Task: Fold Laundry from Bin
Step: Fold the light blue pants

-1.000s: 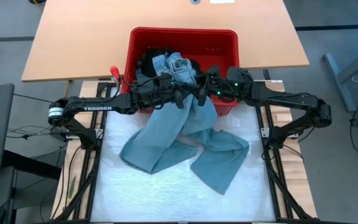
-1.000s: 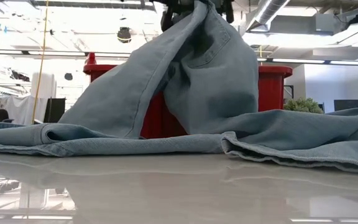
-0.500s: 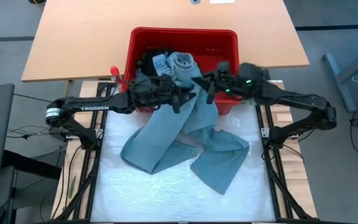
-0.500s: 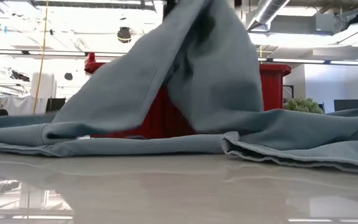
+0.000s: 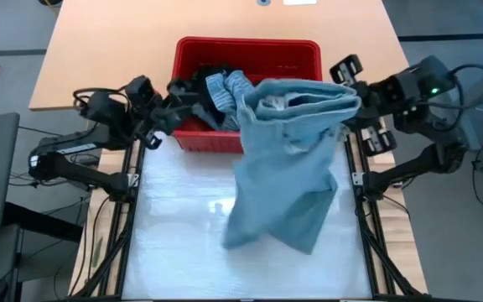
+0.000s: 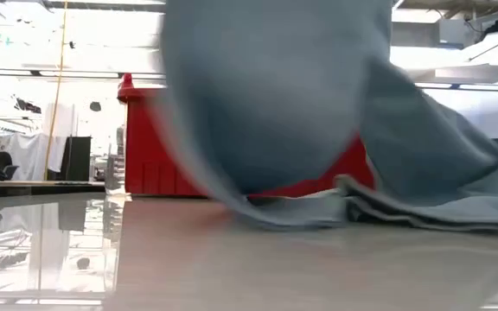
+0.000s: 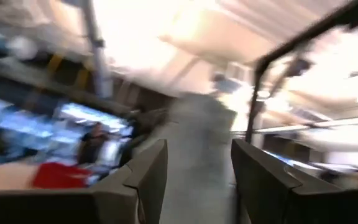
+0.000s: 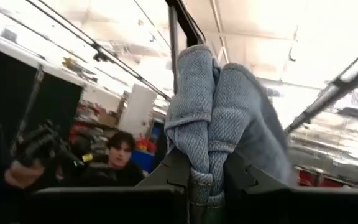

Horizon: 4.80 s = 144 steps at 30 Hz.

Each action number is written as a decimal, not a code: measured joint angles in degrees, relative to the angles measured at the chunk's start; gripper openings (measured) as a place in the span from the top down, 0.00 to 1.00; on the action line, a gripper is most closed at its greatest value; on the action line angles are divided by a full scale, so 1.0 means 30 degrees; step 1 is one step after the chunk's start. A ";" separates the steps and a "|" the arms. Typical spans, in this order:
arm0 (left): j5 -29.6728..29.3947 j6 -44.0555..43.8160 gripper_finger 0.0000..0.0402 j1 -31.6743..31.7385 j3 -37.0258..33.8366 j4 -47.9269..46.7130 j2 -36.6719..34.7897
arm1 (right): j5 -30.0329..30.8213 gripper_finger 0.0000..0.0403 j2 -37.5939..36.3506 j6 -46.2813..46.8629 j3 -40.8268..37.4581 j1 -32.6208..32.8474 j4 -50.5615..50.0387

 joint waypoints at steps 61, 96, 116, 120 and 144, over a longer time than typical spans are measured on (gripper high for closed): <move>-0.7010 0.7534 0.99 -0.6253 1.8017 -1.4560 0.8129 | 0.7731 0.25 0.0197 -0.0153 0.5981 -0.0979 -1.2055; 0.0937 -0.2587 0.98 -0.5403 2.0750 -0.9444 0.8989 | -0.1928 0.96 0.7348 0.4573 -0.3534 0.0724 -0.0489; -0.4005 0.2426 0.99 -0.3434 2.0742 -1.0165 0.8049 | 0.1712 0.96 0.2154 0.3743 -0.3404 -0.0478 0.0763; -0.3827 0.2330 0.99 -0.3054 2.0742 -0.9039 0.8029 | 0.6191 0.96 0.1969 0.0273 -0.3623 -0.1294 -0.3321; -0.2219 -0.0533 0.99 0.1067 2.0742 -0.6258 0.8035 | 0.5632 0.96 0.4089 -0.0242 0.0880 -0.2212 -1.0112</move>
